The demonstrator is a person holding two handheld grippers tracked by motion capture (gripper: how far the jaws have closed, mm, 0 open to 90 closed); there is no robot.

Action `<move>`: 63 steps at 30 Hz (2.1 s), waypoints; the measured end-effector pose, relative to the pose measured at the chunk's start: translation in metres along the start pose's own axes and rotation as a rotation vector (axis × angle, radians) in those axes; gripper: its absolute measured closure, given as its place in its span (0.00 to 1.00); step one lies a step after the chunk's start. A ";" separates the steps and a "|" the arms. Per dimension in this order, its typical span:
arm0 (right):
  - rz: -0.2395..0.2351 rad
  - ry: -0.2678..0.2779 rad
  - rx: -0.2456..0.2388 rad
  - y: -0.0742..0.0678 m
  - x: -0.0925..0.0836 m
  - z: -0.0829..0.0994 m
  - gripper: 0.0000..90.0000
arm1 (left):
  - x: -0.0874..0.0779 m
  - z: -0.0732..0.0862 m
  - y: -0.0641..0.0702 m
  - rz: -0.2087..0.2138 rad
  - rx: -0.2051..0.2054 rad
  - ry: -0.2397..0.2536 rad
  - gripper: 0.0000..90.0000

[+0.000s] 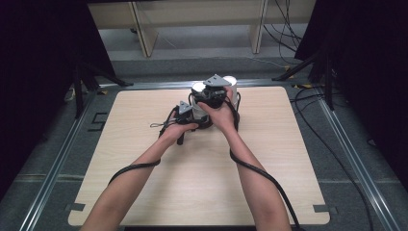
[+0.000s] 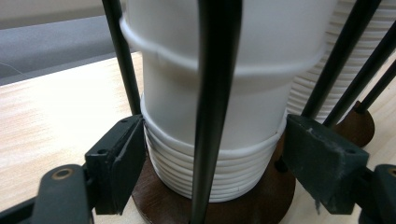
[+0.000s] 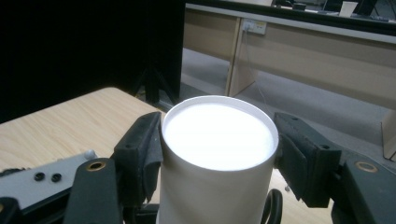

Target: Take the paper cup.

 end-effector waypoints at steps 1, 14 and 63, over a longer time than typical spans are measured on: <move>-0.014 0.002 0.011 -0.001 -0.001 -0.002 0.40 | 0.000 0.000 0.000 0.000 0.006 -0.008 0.24; -0.011 0.026 0.013 0.001 -0.007 -0.014 0.40 | 0.000 0.000 0.000 -0.001 0.007 -0.007 0.24; -0.016 0.074 0.019 0.006 -0.033 -0.051 0.40 | 0.002 0.000 0.000 0.005 -0.004 0.007 0.21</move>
Point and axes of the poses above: each handheld gripper's, and its own axes: x roughly forward along the jaws, z roughly out of its underside, y roughly to its right, the point moved 7 cm from there along x, roughly forward along the jaws, and after that the axes turned 11 degrees about z, right-handed, at the moved point
